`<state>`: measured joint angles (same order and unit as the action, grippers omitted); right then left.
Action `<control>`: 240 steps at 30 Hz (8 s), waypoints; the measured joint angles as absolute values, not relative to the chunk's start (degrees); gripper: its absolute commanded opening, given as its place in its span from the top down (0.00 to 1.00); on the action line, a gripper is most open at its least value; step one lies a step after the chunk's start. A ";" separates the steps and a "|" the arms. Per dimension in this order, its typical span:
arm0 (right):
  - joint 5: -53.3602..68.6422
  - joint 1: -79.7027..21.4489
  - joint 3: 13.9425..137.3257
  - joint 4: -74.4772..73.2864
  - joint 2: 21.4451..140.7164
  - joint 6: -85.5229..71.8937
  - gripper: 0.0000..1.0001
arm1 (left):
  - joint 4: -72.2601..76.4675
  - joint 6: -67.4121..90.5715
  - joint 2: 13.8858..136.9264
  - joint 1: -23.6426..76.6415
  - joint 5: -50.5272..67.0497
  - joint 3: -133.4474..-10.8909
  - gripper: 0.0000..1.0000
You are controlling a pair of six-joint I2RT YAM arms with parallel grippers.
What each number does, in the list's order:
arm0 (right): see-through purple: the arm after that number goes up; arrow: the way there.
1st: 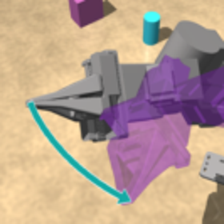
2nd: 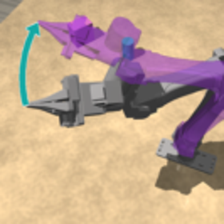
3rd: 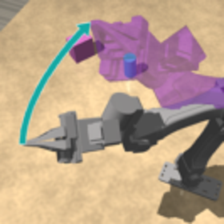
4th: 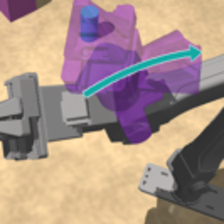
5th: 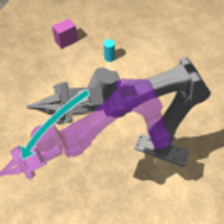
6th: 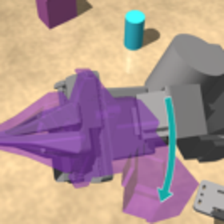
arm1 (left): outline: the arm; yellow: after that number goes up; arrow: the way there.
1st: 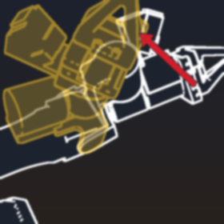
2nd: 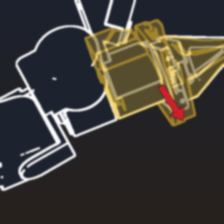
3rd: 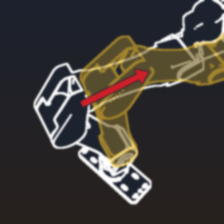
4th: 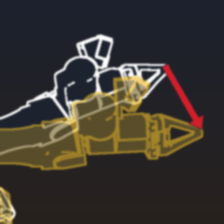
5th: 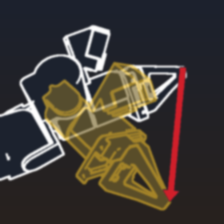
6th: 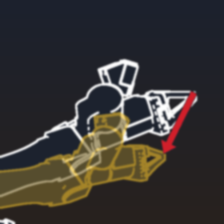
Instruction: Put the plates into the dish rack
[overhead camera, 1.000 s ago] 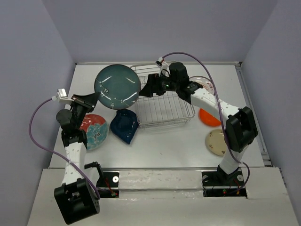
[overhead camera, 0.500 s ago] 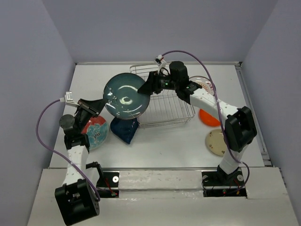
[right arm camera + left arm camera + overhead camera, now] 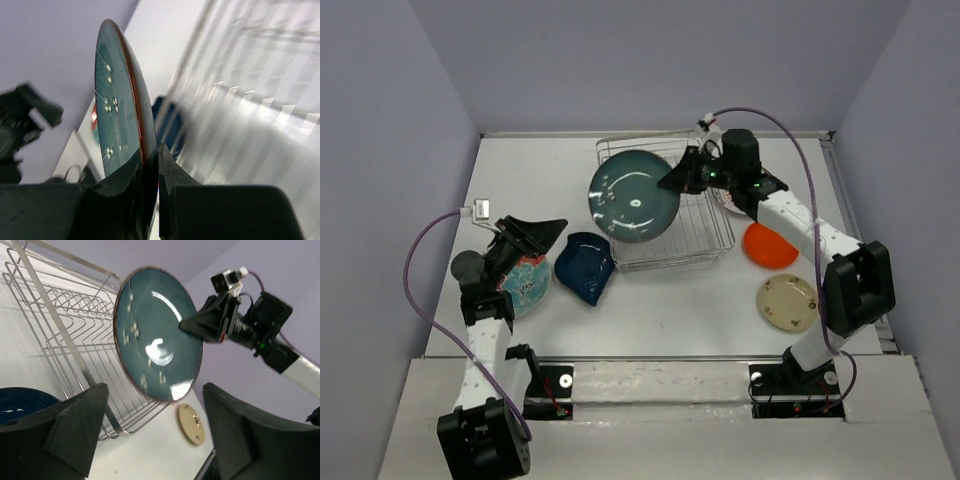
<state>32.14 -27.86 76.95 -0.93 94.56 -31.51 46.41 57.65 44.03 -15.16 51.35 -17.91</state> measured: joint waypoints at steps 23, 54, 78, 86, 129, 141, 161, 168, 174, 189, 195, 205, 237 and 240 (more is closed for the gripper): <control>-13.08 -14.00 100.16 -21.54 102.56 -7.62 0.93 | 0.67 19.49 29.45 15.68 29.34 -31.79 0.01; -23.64 -24.82 104.29 -20.18 109.62 -0.80 0.35 | -6.33 19.14 26.50 15.68 14.33 -31.97 0.01; -7.55 -64.95 72.62 11.49 103.79 -42.02 0.67 | -8.88 16.86 11.64 15.27 -14.31 -35.66 0.01; -16.38 -72.18 76.07 17.37 116.09 -52.25 0.42 | -8.88 16.53 9.80 15.27 -16.71 -35.66 0.01; -20.62 -70.17 93.25 26.17 138.76 -60.45 0.93 | -8.43 16.58 7.62 21.17 -16.23 -35.64 0.01; -21.85 -70.19 86.13 26.37 129.69 -48.45 0.93 | -8.40 16.56 7.77 21.06 -16.38 -35.64 0.01; -7.42 -54.52 84.20 19.79 118.91 -46.78 0.93 | -8.40 16.56 8.25 19.68 -16.67 -35.64 0.01; -6.42 -49.58 82.30 18.70 109.12 -45.21 0.93 | -8.40 16.53 8.25 19.38 -16.51 -35.64 0.01; -11.53 -44.23 81.60 13.15 96.73 -35.07 0.93 | -8.40 16.56 8.25 19.38 -15.57 -35.64 0.01; -34.52 -35.14 92.01 0.10 96.53 3.49 0.93 | -8.45 16.58 8.23 19.51 -13.87 -35.62 0.01; -35.64 -32.14 96.40 -1.13 99.55 11.05 0.93 | -8.45 16.58 8.23 19.81 -13.69 -35.62 0.01; -36.18 -31.48 99.98 -1.06 106.78 17.52 0.93 | -8.47 16.58 8.23 19.90 -13.67 -35.62 0.01; -35.51 -29.34 106.83 -0.62 112.90 24.29 0.93 | -8.47 16.62 8.25 19.92 -13.54 -35.62 0.01; -35.16 -29.36 105.58 -1.37 112.92 22.85 0.93 | -8.49 16.62 8.32 19.92 -13.52 -35.62 0.01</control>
<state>-35.16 -29.36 105.58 -1.37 112.92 22.85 -8.49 16.62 8.32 19.92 -13.52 -35.62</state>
